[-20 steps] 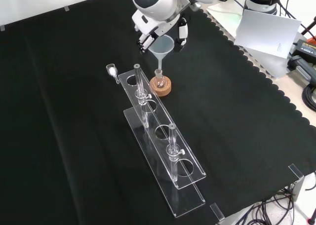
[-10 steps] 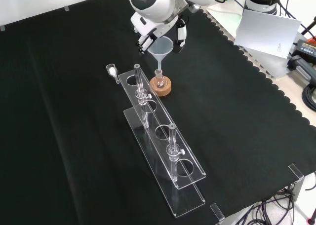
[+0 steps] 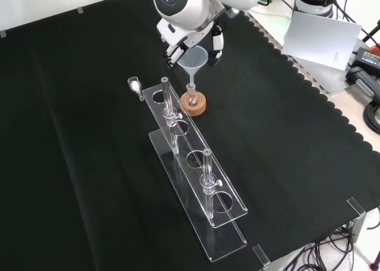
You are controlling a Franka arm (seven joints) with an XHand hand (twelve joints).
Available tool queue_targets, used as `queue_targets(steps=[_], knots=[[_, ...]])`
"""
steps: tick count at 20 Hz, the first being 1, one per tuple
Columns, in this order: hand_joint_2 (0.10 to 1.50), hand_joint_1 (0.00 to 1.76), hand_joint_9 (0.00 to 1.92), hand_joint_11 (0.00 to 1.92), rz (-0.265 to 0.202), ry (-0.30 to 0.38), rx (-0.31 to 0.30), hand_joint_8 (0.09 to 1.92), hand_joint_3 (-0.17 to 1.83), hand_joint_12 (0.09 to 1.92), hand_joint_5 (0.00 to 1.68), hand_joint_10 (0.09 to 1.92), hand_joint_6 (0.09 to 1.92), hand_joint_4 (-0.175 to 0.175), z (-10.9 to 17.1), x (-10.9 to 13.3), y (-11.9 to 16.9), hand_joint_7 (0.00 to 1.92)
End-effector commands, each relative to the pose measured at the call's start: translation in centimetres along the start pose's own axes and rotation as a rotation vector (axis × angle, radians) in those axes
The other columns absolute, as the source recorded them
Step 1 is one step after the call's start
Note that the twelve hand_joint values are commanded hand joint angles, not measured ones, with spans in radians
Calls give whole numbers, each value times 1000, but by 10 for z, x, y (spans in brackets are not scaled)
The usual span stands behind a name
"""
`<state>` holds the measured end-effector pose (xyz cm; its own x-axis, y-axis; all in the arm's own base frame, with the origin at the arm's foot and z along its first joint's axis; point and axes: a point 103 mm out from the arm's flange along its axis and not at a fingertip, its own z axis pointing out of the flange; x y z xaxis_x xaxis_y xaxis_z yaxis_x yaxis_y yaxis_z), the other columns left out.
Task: Place the funnel on the round-bottom flask.
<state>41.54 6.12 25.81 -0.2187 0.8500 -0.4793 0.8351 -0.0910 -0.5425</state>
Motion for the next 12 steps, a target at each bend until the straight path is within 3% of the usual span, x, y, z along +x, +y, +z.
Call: queue_targets(steps=[1,6,10,12], knots=[[815,862,1018,732,-11,5,-5,681,644,1230,592,427,639,23,8,-3,9,589],[816,862,1018,734,-3,-6,2,682,643,1229,597,428,642,24,2,6,9,588],[816,861,1017,735,-21,12,5,683,642,1229,599,429,644,23,7,3,12,588],[817,861,1017,735,-35,55,-8,683,641,1228,600,430,645,23,17,-2,18,588]])
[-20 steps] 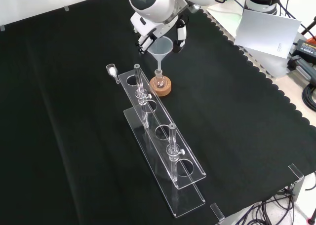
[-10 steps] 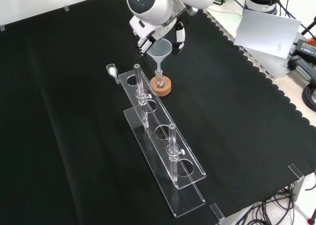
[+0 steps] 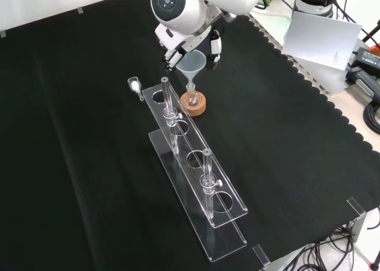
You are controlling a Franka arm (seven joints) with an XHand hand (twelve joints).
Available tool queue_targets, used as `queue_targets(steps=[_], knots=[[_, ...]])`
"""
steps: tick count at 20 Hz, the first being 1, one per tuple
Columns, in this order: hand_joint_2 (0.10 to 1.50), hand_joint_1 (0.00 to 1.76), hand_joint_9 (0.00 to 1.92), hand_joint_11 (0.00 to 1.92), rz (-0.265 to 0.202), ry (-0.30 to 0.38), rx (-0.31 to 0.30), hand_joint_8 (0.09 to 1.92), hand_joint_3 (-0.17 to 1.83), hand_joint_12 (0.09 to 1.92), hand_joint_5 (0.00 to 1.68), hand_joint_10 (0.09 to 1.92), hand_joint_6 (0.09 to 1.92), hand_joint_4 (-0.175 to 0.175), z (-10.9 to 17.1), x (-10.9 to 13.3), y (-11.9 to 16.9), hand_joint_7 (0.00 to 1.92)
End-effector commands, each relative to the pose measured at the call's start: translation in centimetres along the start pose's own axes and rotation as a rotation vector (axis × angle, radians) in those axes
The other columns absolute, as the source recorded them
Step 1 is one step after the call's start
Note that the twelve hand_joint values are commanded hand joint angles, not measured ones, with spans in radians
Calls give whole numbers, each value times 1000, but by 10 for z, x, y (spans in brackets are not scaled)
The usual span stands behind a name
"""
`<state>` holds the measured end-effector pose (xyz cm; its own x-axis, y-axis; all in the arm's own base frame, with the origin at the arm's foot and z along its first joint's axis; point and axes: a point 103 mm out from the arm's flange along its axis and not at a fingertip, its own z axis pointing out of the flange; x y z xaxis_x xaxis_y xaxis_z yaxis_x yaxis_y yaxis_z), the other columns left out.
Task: Place the funnel on the round-bottom flask.
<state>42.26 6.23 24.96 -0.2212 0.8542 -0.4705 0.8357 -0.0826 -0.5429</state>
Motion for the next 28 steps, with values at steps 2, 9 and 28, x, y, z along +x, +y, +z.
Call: queue_targets(steps=[2,9,28], knots=[[817,861,1017,736,-35,40,-6,683,641,1228,601,430,646,23,21,-5,13,588],[818,860,1016,737,-38,-3,14,684,640,1227,601,432,650,23,14,6,14,587],[821,858,1015,739,-31,-21,38,686,637,1225,600,436,658,23,12,17,15,584]])
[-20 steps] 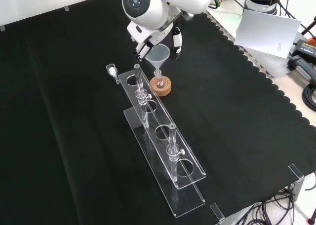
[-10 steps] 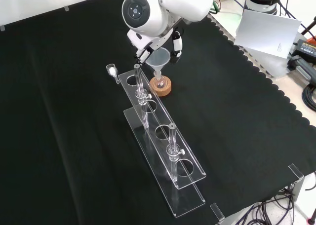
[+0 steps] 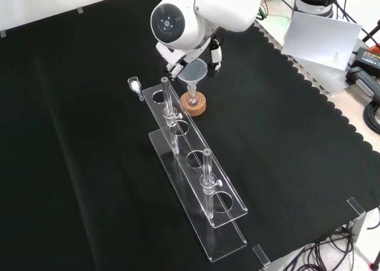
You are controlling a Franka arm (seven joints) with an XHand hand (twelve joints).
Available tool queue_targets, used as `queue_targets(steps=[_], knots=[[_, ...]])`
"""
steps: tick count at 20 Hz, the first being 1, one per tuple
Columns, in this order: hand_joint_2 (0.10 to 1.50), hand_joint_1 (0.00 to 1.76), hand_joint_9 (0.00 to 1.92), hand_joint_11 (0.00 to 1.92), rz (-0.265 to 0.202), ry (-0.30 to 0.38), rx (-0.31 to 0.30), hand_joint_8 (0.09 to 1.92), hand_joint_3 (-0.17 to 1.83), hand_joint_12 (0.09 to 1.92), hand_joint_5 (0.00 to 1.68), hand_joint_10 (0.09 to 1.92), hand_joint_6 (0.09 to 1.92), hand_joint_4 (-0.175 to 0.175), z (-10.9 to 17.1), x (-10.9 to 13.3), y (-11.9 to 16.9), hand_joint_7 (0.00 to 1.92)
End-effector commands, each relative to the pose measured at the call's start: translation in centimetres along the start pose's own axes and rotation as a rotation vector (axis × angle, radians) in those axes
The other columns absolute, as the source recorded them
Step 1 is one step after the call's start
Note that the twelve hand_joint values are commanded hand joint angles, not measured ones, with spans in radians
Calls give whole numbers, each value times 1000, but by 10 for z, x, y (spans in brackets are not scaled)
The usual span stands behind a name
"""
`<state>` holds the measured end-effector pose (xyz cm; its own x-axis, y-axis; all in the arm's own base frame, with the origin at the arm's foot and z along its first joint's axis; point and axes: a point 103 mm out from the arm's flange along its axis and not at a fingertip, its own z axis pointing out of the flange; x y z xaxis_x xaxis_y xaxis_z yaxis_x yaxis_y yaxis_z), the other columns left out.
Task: Place the funnel on the round-bottom flask.
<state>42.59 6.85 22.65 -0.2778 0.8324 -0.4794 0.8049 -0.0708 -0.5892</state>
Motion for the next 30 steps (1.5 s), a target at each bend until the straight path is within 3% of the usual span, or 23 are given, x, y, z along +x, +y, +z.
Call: queue_targets(steps=[1,5,7,17,19,30], knots=[[821,858,1015,739,9,21,-6,687,637,1225,600,436,659,23,1,1,0,583],[821,858,1015,739,14,23,-1,687,636,1225,600,437,660,23,2,2,-1,582],[821,858,1014,739,-16,34,-24,687,636,1225,600,437,661,23,2,3,-1,582],[822,857,1013,739,13,39,14,689,636,1225,599,438,664,22,6,4,-1,579],[822,857,1013,739,-1,29,7,689,636,1225,599,439,664,22,8,3,0,579],[822,857,1009,738,18,48,9,690,635,1225,599,439,666,22,11,3,0,578]])
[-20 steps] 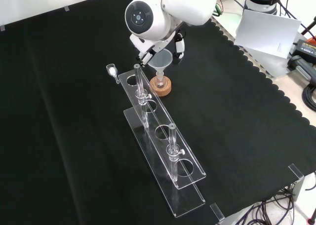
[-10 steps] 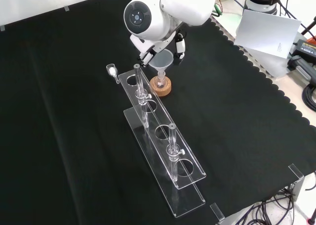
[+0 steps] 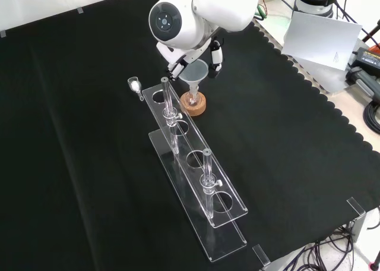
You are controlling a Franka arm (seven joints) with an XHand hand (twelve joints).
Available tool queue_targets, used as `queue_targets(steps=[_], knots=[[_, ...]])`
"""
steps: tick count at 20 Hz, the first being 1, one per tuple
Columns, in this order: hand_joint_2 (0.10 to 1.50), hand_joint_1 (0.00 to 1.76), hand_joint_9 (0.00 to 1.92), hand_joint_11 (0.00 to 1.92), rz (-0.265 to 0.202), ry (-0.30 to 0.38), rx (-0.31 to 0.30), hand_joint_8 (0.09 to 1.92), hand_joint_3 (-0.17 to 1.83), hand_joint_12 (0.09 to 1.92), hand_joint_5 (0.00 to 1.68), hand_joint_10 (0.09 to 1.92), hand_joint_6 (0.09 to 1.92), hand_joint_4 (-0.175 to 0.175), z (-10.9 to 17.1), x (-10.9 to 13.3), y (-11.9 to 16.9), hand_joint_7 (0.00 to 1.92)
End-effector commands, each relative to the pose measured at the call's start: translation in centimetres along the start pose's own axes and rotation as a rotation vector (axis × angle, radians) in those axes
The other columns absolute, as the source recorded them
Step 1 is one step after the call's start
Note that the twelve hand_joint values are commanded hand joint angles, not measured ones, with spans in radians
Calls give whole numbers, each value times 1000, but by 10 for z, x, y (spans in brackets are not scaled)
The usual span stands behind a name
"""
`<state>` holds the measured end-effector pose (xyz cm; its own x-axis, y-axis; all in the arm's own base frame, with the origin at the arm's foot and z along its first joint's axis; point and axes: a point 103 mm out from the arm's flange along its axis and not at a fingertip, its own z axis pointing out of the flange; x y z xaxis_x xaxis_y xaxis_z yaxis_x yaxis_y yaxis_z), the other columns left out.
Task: Place the funnel on the round-bottom flask.
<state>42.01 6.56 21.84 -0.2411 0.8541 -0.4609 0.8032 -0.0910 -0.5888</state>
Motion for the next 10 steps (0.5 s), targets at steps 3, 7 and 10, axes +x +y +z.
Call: queue_targets(steps=[3,7,10], knots=[[822,857,1007,737,1,2,-1,691,635,1224,598,439,667,22,2,-1,0,577],[822,856,1002,735,0,8,-1,689,635,1224,595,439,666,22,3,-1,1,572],[821,853,995,733,-4,-4,-5,688,634,1224,587,438,663,19,4,-2,1,565]])
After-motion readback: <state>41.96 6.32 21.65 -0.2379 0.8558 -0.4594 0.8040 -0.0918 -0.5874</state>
